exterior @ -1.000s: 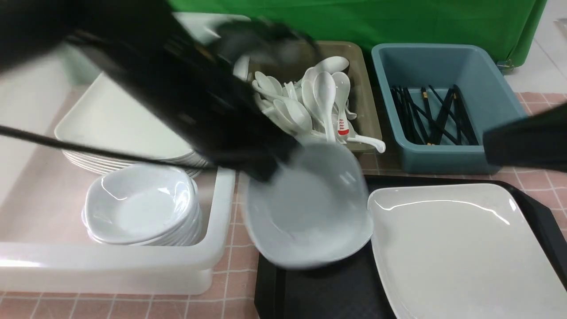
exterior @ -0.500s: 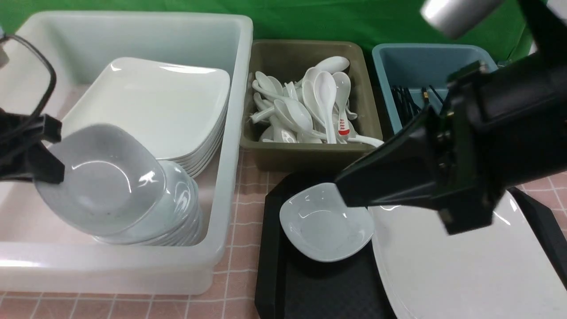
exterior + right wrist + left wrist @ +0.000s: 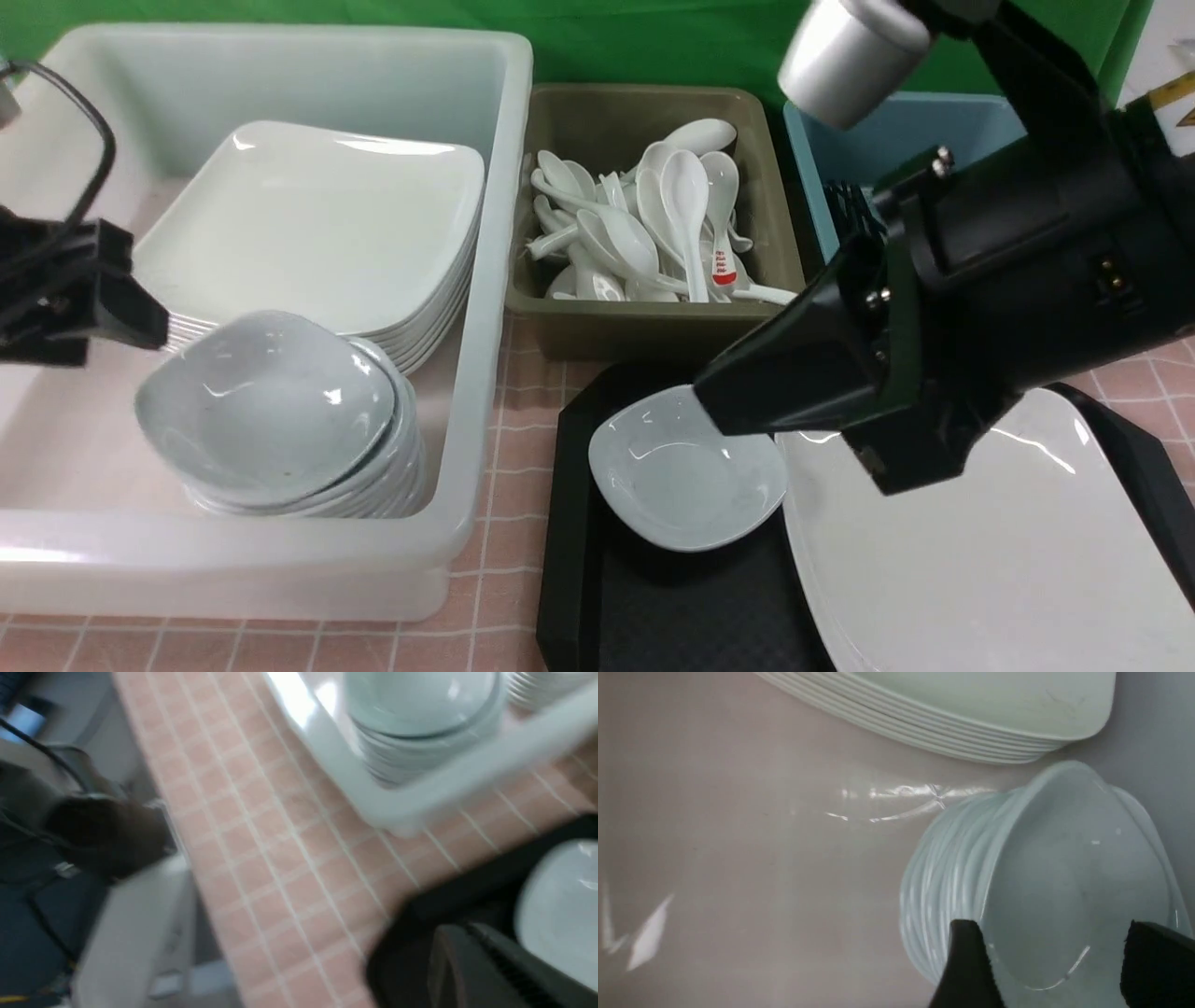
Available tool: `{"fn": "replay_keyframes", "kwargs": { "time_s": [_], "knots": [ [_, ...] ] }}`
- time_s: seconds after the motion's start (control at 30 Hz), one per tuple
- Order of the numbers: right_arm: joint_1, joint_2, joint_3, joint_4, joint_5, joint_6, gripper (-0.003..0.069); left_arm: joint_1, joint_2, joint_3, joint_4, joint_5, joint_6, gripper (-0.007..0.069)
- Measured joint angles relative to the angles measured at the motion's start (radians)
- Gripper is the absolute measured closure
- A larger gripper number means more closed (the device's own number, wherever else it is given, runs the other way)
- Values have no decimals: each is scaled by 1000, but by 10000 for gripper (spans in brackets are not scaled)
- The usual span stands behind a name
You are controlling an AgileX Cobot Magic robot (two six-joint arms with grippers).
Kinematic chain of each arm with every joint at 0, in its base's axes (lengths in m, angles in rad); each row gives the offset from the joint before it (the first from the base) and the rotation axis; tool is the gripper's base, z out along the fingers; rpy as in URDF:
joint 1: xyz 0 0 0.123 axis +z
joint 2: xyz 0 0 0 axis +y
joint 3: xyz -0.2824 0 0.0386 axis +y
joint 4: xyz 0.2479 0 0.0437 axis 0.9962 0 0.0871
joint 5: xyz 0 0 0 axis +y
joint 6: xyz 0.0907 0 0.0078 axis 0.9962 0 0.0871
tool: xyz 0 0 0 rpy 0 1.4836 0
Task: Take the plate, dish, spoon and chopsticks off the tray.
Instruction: Use the left arm to put the small plate into the large storage box on the left, then use the left arm to grab a small plate from the dinner plate
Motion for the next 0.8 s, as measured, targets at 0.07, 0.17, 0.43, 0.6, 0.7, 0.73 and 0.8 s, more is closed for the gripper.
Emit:
{"fn": "replay_keyframes", "kwargs": {
  "time_s": [0.07,0.17,0.43,0.6,0.7,0.73,0.8],
  "knots": [
    [0,-5,-17,-80,23,40,629,0,-8,-41,15,20,-19,211],
    [-13,-34,-52,-313,88,160,629,-38,-39,-120,-19,60,-27,335],
    [-205,-125,2,-482,188,208,629,-566,0,-150,-12,14,14,627],
    [-328,-191,139,-470,187,237,629,-914,171,-150,149,-119,19,622],
    [-350,-226,212,-447,187,238,629,-1040,282,-150,266,-199,17,570],
    [-350,-237,234,-443,187,238,629,-1070,318,-150,310,-220,11,540],
    [-350,-255,267,-440,187,238,629,-1104,371,-150,383,-250,2,489]
  ]
}}
